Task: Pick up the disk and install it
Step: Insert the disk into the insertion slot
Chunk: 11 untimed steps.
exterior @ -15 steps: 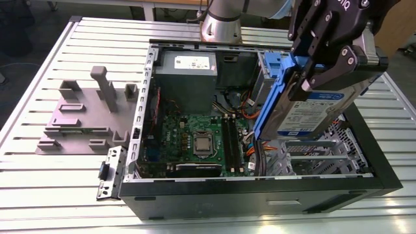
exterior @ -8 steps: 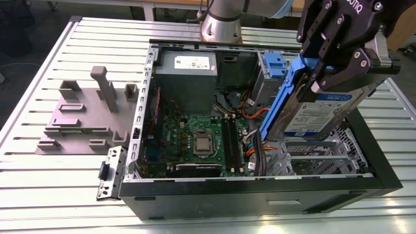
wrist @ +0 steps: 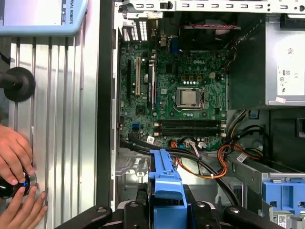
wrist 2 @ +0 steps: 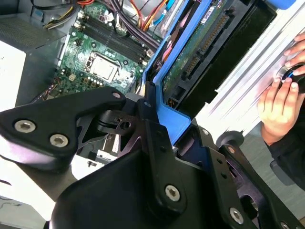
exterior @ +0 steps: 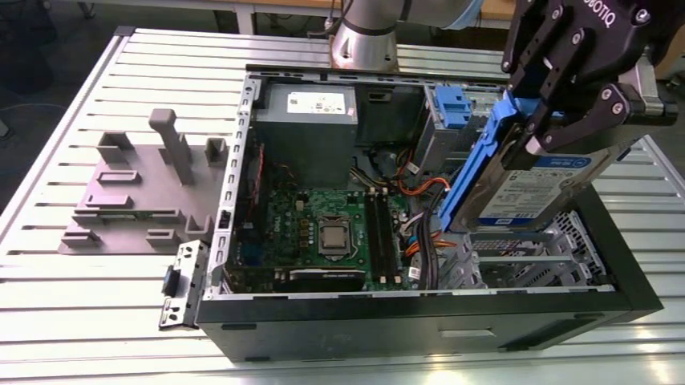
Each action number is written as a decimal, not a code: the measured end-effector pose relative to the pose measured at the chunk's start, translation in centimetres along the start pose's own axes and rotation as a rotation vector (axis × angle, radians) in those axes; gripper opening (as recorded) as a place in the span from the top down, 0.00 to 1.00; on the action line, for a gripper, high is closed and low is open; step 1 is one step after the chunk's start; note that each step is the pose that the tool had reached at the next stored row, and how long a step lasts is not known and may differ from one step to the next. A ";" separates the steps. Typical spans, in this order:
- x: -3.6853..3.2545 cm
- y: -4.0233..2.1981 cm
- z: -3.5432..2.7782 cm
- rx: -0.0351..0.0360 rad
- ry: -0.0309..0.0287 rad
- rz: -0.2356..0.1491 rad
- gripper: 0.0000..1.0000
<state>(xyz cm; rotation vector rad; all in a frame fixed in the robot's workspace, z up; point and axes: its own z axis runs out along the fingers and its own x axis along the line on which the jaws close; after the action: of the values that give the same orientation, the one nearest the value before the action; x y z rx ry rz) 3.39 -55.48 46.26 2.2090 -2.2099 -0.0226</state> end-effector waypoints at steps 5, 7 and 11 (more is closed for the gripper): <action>0.02 -0.68 0.16 0.0000 -0.0001 0.000 0.63; 0.05 -0.92 0.24 0.0000 0.0000 0.000 0.63; 0.20 -1.24 0.38 0.0000 -0.0001 0.000 0.63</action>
<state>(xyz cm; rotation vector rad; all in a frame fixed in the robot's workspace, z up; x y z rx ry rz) 4.62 -55.68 45.85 2.2091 -2.2099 -0.0227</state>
